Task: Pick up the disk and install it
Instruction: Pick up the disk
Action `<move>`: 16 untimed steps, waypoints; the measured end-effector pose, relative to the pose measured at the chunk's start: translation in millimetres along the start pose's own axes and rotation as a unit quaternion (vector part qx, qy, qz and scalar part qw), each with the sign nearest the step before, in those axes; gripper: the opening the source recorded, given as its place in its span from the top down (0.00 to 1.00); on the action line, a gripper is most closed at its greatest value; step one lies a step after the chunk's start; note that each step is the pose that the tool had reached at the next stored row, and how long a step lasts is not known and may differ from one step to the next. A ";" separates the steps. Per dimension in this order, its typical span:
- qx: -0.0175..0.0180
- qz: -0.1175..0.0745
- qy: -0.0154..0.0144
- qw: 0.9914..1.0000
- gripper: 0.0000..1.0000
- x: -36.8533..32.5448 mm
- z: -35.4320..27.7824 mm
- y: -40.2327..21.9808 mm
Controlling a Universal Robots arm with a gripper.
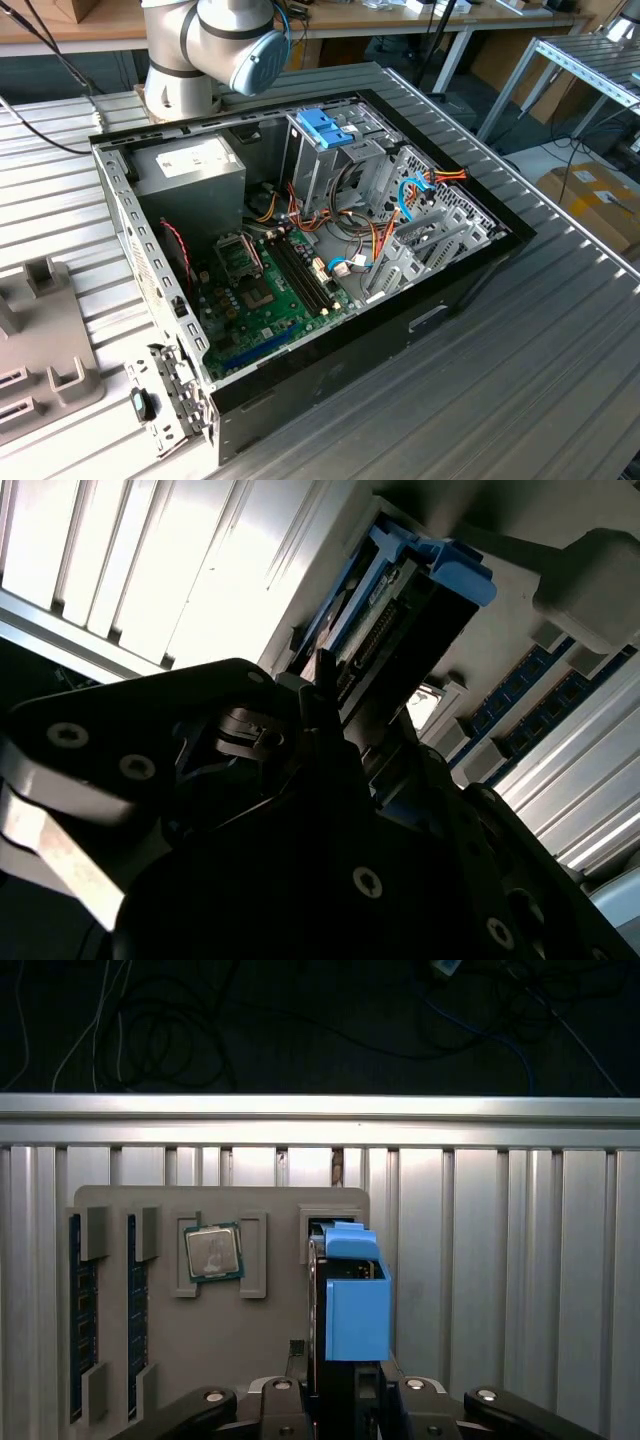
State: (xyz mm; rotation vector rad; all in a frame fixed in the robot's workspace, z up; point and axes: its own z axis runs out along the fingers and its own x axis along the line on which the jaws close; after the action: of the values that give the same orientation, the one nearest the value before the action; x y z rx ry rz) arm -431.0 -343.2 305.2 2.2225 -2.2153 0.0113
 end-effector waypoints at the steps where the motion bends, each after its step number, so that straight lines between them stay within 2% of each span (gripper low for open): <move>1: 0.000 0.000 0.000 1.000 0.65 0.0 -0.3 0.1; 8: 0.000 0.000 0.000 1.000 0.65 0.1 -11.1 0.0; 16: 0.000 0.000 0.000 1.000 0.65 0.3 -35.2 -0.1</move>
State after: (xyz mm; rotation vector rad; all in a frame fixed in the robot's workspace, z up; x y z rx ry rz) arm -431.0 -343.2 340.4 2.2224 -2.2152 0.0113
